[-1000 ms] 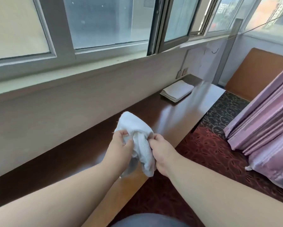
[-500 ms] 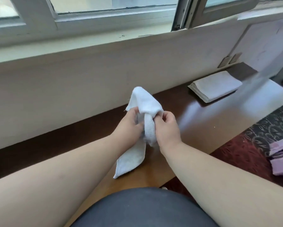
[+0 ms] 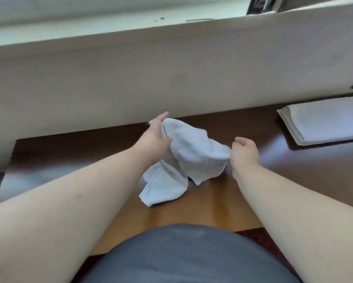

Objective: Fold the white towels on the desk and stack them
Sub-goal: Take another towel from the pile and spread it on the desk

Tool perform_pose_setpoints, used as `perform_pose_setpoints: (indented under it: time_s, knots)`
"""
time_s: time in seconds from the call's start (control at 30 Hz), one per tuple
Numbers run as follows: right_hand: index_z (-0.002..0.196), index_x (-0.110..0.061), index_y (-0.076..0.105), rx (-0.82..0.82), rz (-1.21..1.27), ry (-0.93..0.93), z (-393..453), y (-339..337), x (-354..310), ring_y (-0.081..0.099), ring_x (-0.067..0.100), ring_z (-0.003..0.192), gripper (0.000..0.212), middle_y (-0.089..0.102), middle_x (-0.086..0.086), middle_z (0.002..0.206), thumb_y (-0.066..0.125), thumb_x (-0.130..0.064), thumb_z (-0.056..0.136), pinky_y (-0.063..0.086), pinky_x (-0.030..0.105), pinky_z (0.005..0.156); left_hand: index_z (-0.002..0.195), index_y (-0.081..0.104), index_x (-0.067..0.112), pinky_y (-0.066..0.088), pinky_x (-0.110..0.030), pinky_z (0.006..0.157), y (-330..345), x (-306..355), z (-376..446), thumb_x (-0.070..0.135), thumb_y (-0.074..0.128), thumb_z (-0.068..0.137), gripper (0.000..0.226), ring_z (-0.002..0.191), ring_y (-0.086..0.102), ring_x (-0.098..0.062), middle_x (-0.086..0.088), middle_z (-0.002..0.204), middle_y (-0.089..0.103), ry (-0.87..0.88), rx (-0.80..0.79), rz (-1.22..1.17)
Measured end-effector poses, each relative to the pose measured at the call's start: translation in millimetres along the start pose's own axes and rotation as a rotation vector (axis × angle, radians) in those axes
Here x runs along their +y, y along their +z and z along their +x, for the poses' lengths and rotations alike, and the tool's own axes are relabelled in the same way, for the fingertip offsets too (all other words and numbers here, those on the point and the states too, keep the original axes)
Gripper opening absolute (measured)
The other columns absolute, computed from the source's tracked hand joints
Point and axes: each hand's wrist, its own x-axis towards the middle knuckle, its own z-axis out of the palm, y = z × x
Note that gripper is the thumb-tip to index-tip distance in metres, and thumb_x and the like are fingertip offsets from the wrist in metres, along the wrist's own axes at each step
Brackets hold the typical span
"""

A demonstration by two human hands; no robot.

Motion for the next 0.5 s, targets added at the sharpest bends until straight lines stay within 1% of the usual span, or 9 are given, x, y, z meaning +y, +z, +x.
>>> perform_pose_setpoints:
  time_s: [0.03, 0.1, 0.13, 0.2, 0.27, 0.3, 0.33, 0.4, 0.5]
  knots:
    - [0.110, -0.034, 0.060, 0.048, 0.018, -0.014, 2.0, 2.0, -0.7, 0.060, 0.014, 0.095, 0.022, 0.061, -0.013, 0.100, 0.050, -0.021, 0.095, 0.045, 0.022, 0.080, 0.148, 0.021, 0.055, 0.048, -0.015, 0.081, -2.5, -5.2, 0.6, 0.022, 0.054, 0.096, 0.070, 0.100, 0.058, 0.005, 0.025, 0.138, 0.043, 0.007, -0.054, 0.062]
    - [0.109, -0.034, 0.059, 0.111, 0.007, -0.089, 5.8, 5.5, -2.8, 0.060, 0.016, 0.105, 0.023, 0.063, -0.010, 0.113, 0.049, -0.022, 0.092, 0.046, 0.028, 0.091, 0.154, 0.015, 0.047, 0.040, -0.028, 0.105, -7.8, -18.0, 2.3, 0.019, 0.056, 0.097, 0.076, 0.136, 0.043, -0.013, 0.011, 0.159, 0.026, -0.013, -0.058, 0.177]
    - [0.112, -0.032, 0.060, 0.118, -0.028, -0.132, 6.9, 6.9, -3.6, 0.060, 0.014, 0.105, 0.025, 0.063, -0.008, 0.118, 0.050, -0.023, 0.091, 0.045, 0.027, 0.091, 0.155, 0.017, 0.042, 0.039, -0.033, 0.107, -10.4, -26.4, 2.3, 0.021, 0.057, 0.096, 0.074, 0.139, 0.039, -0.018, 0.005, 0.160, 0.026, -0.054, -0.013, 0.236]
    - [0.117, -0.029, 0.060, 0.034, -0.159, -0.216, 8.2, 11.7, -0.1, 0.060, 0.008, 0.093, 0.027, 0.064, -0.008, 0.116, 0.052, -0.026, 0.091, 0.043, 0.021, 0.079, 0.148, 0.034, 0.033, 0.049, -0.034, 0.091, -11.3, -49.3, -0.9, 0.025, 0.056, 0.095, 0.058, 0.118, 0.055, -0.020, 0.000, 0.145, 0.047, -0.172, 0.059, 0.346]
    - [0.119, -0.028, 0.058, -0.176, -0.354, -0.273, 6.9, 18.5, 10.0, 0.059, 0.002, 0.083, 0.026, 0.063, -0.011, 0.104, 0.053, -0.030, 0.094, 0.040, 0.018, 0.065, 0.136, 0.047, 0.028, 0.051, -0.032, 0.074, -3.0, -73.6, -10.4, 0.029, 0.054, 0.095, 0.042, 0.095, 0.062, -0.019, 0.000, 0.124, 0.062, -0.304, -0.030, 0.435]
    - [0.120, -0.028, 0.057, -0.309, -0.478, -0.286, 4.2, 21.6, 16.6, 0.061, 0.005, 0.085, 0.026, 0.061, -0.013, 0.101, 0.055, -0.034, 0.094, 0.041, 0.020, 0.064, 0.136, 0.047, 0.027, 0.051, -0.032, 0.075, 5.0, -85.4, -15.2, 0.032, 0.055, 0.095, 0.042, 0.095, 0.063, -0.020, 0.001, 0.121, 0.063, -0.350, -0.117, 0.487]
    - [0.122, -0.028, 0.056, -0.437, -0.617, -0.292, 1.0, 25.4, 23.9, 0.062, 0.011, 0.090, 0.030, 0.059, -0.012, 0.102, 0.059, -0.038, 0.094, 0.043, 0.023, 0.068, 0.141, 0.043, 0.026, 0.052, -0.033, 0.082, 12.8, -95.3, -19.7, 0.035, 0.056, 0.096, 0.047, 0.101, 0.063, -0.021, 0.000, 0.126, 0.062, -0.388, -0.208, 0.538]
    - [0.131, -0.026, 0.053, -0.622, -0.925, -0.327, -6.2, 33.0, 42.8, 0.061, 0.021, 0.105, 0.048, 0.056, -0.005, 0.119, 0.067, -0.045, 0.089, 0.048, 0.030, 0.081, 0.149, 0.033, 0.026, 0.050, -0.039, 0.096, 29.2, -111.6, -26.2, 0.043, 0.059, 0.094, 0.063, 0.116, 0.058, -0.024, -0.001, 0.140, 0.051, -0.391, -0.319, 0.635]
    - [0.140, -0.026, 0.045, -0.646, -1.240, -0.415, -19.2, 40.9, 73.3, 0.045, 0.028, 0.125, 0.071, 0.041, 0.001, 0.140, 0.072, -0.055, 0.081, 0.047, 0.041, 0.097, 0.152, 0.026, 0.029, 0.043, -0.042, 0.103, 50.9, -129.9, -30.6, 0.054, 0.063, 0.086, 0.079, 0.131, 0.043, -0.027, -0.001, 0.149, 0.036, -0.284, -0.300, 0.709]
